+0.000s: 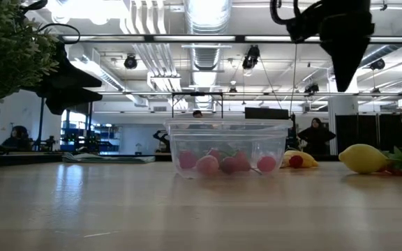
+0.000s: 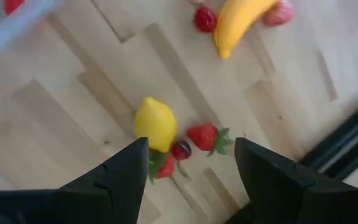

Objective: Pick and placing Produce into tupperware
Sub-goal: Put the lemon into the transparent container

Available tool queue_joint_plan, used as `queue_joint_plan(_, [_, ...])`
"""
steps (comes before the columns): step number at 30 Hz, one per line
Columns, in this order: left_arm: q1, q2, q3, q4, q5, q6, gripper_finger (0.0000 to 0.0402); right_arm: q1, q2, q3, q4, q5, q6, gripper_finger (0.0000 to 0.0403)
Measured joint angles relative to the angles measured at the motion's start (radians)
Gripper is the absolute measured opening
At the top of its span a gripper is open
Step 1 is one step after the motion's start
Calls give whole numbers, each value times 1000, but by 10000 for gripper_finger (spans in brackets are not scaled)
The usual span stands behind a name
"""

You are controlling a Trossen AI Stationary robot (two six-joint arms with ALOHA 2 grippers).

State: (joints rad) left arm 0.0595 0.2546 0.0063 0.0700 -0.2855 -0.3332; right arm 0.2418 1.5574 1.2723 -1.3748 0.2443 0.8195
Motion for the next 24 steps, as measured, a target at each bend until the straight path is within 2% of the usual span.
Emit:
queue_joint_plan(3, [0,1,0,0,0,0,233,6,0,-23,29,-28,-12,235])
queue_joint_plan(8, [0,0,0,0,0,0,233,-50,3,-83,94,-186,-24,244])
queue_joint_plan(24, [0,-2,0,0,0,0,233,-72,31,-261,239,-186,-189,302])
